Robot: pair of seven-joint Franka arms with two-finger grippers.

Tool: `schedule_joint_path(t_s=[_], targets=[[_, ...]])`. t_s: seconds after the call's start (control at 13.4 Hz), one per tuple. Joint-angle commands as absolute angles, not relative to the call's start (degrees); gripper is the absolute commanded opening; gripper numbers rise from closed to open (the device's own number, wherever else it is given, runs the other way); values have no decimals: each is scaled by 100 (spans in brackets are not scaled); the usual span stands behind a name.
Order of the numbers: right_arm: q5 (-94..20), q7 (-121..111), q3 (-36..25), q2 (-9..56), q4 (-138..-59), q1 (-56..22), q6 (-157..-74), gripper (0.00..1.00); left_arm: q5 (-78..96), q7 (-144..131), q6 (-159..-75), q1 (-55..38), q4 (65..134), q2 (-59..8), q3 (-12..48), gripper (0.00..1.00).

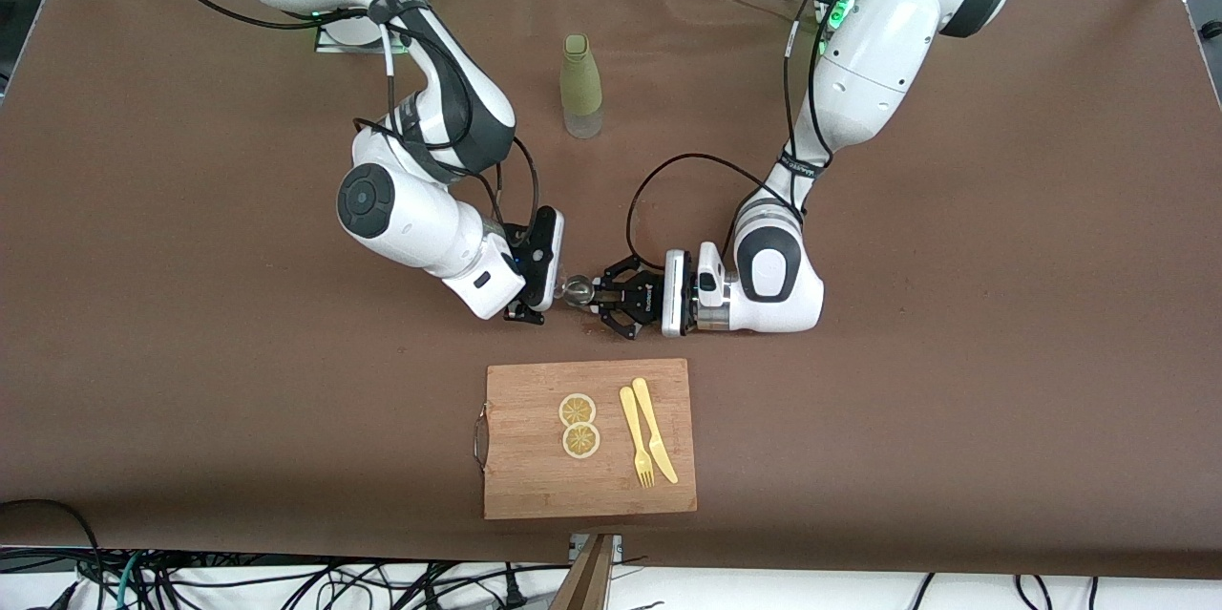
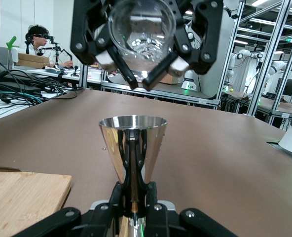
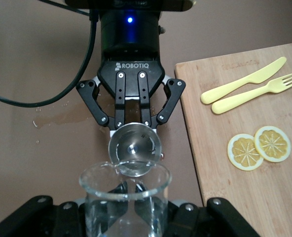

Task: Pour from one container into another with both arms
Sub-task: 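Tilt the glass cup with the right gripper, pouring into the jigger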

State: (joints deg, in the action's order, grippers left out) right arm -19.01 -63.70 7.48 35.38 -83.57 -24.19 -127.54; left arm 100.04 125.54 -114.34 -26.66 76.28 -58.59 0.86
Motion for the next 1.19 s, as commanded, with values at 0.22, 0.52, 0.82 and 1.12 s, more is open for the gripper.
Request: schedule_joint_path(t_s=[0.22, 0.52, 0.82, 1.12], targets=[[-1328, -5767, 712, 3296, -8666, -2540, -12788, 0, 10248, 12691, -11610, -2804, 7356, -5994, 62, 0], [-713, -5055, 712, 3287, -8649, -2680, -12779, 0, 10222, 12788, -11593, -2821, 7356, -5994, 62, 0], [-616, -4975, 712, 3287, -8648, -2716, -12779, 0, 10204, 12832, -11593, -2821, 7356, -5994, 53, 0], [-203, -4677, 712, 3261, -8640, -2733, -12779, 0, 10213, 12955, -11575, -2821, 7356, -5994, 62, 0]])
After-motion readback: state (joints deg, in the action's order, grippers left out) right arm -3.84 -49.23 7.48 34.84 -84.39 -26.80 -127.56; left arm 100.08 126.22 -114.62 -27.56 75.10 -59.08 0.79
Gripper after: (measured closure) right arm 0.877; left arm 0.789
